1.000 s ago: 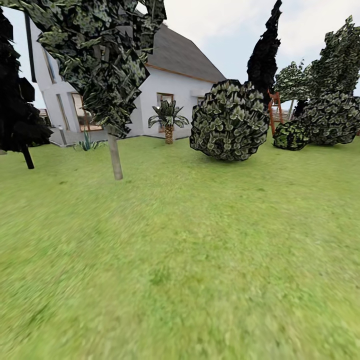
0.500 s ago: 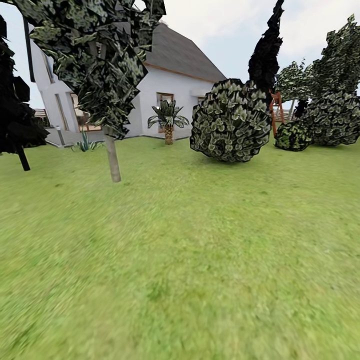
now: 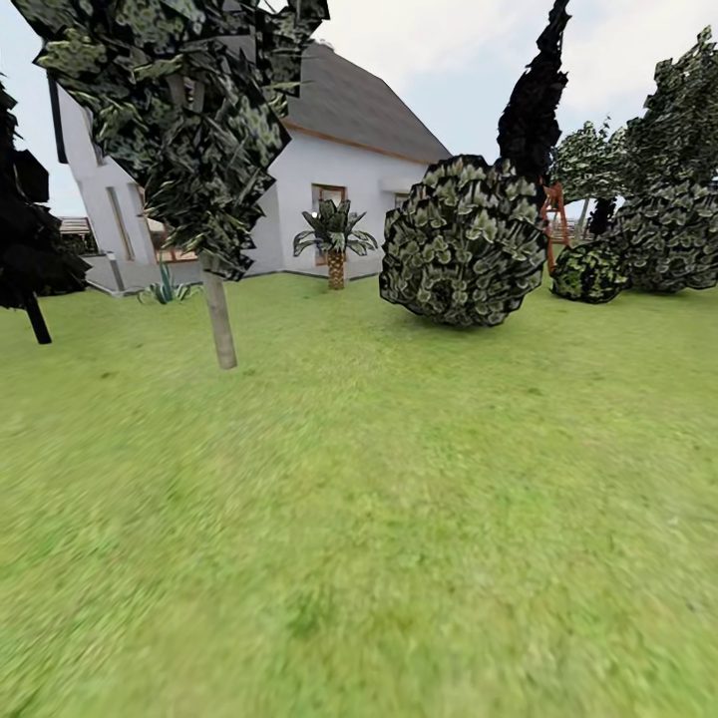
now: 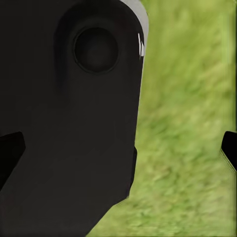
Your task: Take the three Easter eggs out of the wicker basket on the lawn in the garden, then place them on the lawn next to a single tree (choose any tree) so that all three eggs are next to the same tree and none are left in the basket.
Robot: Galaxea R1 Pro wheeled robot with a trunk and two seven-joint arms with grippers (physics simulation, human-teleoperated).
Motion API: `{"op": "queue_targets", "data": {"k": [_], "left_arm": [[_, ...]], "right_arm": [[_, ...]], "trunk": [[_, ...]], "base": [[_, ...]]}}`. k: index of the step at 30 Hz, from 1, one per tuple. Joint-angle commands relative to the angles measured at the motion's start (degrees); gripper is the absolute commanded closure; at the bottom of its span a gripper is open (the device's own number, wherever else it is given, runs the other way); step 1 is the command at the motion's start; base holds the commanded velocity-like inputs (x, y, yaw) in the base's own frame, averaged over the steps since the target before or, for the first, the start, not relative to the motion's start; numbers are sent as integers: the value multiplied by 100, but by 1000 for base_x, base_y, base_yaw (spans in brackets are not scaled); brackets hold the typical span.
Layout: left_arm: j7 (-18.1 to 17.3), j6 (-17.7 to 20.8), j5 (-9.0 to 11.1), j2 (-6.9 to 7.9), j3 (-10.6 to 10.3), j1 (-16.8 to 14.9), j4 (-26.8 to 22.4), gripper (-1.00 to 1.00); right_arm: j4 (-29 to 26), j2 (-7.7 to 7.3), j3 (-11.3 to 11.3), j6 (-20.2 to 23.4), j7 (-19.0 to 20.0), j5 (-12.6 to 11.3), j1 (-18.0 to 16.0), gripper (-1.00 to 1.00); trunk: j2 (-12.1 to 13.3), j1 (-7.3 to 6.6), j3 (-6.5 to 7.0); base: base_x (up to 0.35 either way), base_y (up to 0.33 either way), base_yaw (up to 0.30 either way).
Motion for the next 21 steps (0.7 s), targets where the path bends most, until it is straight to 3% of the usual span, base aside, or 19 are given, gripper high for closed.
{"op": "queue_targets", "data": {"k": [1,21], "left_arm": [[7,-7,-5,-1,-2,2,-10,-100],[7,1,4,8,13,4,-14,-100]], "right_arm": [[14,-1,0,-6,0,38,-8,-100],[14,29,0,-5,0,51,-8,-100]], "trunk": [[-2,3,-4],[-2,3,-4]], "base": [[334,0,0],[334,0,0]]}}
